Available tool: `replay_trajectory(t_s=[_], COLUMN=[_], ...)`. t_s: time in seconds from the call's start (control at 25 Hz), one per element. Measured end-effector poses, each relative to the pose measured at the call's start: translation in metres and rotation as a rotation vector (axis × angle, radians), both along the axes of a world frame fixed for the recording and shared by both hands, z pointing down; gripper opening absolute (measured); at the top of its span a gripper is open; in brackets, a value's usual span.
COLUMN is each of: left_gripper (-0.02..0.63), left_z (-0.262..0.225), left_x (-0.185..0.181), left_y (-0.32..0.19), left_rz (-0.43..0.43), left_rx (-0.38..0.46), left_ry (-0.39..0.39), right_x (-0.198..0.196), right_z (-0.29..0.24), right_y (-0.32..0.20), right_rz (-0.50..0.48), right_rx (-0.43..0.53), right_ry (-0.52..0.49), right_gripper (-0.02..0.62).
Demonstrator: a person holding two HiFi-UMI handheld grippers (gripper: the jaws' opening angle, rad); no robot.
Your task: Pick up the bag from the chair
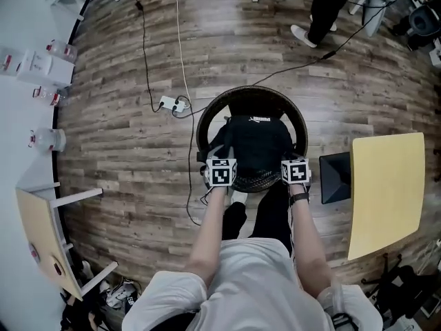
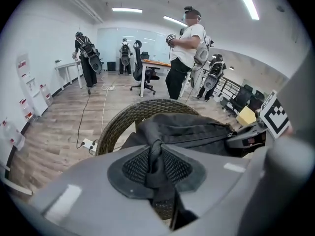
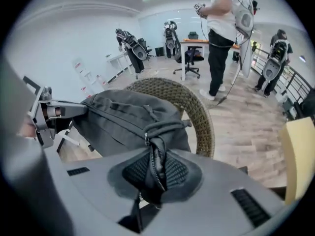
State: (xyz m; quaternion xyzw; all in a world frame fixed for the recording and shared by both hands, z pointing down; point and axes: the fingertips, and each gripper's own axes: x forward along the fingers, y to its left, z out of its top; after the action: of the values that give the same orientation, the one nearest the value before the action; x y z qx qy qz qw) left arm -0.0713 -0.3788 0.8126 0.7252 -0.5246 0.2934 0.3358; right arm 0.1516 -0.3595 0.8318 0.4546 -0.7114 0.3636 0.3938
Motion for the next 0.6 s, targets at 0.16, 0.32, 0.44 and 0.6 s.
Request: replay_trajectory(t_s=[0.16,0.32,0.44,0.6], left_gripper=[0.069,0.069,0.069,0.069], left_z=[-0.056,-0.108,-0.144,-0.187], left_x=[0.01,0.011,0.006,-0.003], left_y=[-0.003,-0.016,-0.029,-0.045], left_rz=[-0.008,-0.029,-0.021,-0.027], left_rx=[0.065,0.155,0.218,0.302], left_ry=[0.001,0.024,0.031,0.038], right_x=[0.006,0.007,0.003,-0.005], right_z=[-0.06,-0.113,-0.149,-0.192], right_y=[-0.009,-0.021,-0.024,-0.036], right_rz=[0.065,0.133,0.165,0.166], right_rx=[0.11,0.218,0.281,0.368], right_ry=[0.029,0.017,-0.004,-0.015], right_gripper=[0.044,0.044,0.044,0.044])
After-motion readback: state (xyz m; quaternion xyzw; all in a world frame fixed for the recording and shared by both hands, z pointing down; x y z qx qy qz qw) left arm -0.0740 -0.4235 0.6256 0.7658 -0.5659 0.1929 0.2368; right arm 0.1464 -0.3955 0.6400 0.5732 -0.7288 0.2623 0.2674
